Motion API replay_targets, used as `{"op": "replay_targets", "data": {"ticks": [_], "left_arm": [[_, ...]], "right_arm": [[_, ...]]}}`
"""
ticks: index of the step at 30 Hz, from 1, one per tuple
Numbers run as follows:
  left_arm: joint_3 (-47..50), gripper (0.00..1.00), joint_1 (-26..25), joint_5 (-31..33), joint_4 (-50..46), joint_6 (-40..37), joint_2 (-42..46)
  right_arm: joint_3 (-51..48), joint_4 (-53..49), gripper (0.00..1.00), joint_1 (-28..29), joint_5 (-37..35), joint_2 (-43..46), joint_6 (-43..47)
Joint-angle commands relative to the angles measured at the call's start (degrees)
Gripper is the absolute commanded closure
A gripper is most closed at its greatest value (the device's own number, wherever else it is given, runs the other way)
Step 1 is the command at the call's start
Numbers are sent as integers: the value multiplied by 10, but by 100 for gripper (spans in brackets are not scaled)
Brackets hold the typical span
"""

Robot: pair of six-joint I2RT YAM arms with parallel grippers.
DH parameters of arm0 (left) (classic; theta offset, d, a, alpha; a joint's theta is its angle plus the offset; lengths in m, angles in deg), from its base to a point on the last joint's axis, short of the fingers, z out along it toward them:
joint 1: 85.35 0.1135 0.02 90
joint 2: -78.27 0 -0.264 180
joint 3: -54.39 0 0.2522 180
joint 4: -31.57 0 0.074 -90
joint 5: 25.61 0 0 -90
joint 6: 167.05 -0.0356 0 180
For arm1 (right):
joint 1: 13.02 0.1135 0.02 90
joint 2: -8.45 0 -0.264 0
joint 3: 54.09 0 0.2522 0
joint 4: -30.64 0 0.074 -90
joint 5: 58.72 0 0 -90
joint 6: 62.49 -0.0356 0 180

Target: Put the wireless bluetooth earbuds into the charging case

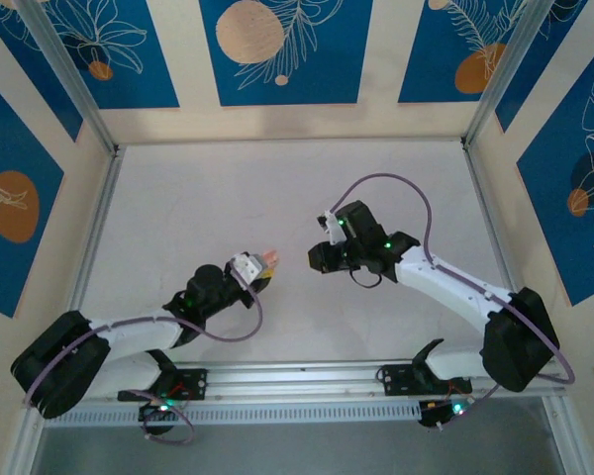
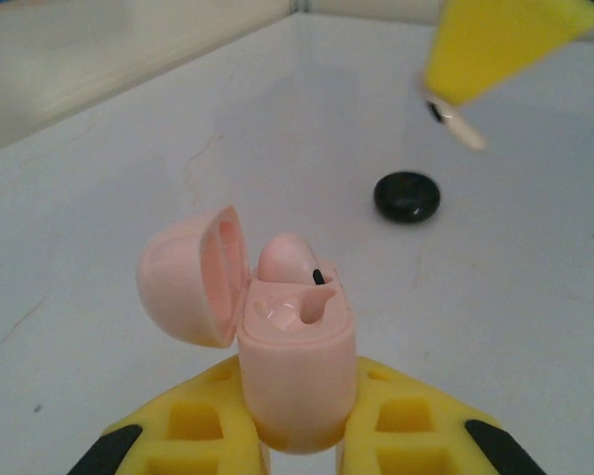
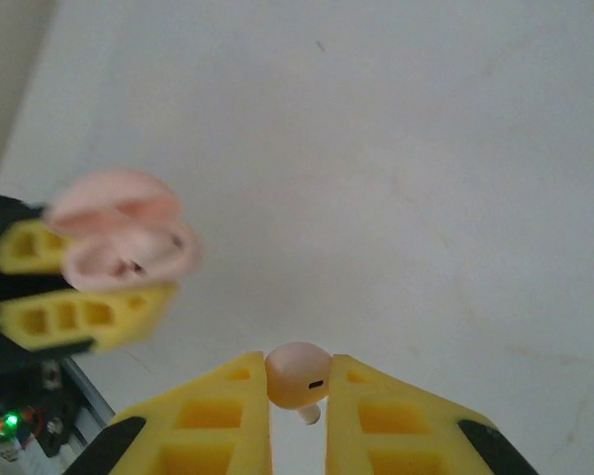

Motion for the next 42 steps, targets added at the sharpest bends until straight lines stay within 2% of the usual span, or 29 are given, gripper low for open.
{"op": "replay_targets", "data": {"ticks": [1,16,31,42], "left_arm": [[-2,90,-8,-58,88,7,-18],[-16,90,-13,-64,166,46,-64],[-16,90,-13,-62,258,79,-98],[-14,90,-13,-51,269,84,-87]], "right_arm": [[-5,73,86,1,36,10,23],[-3,174,87,44,66,-2,52],[-10,180,87,54,47,-10,58],[-20,178,87,54,38,3,64]]}}
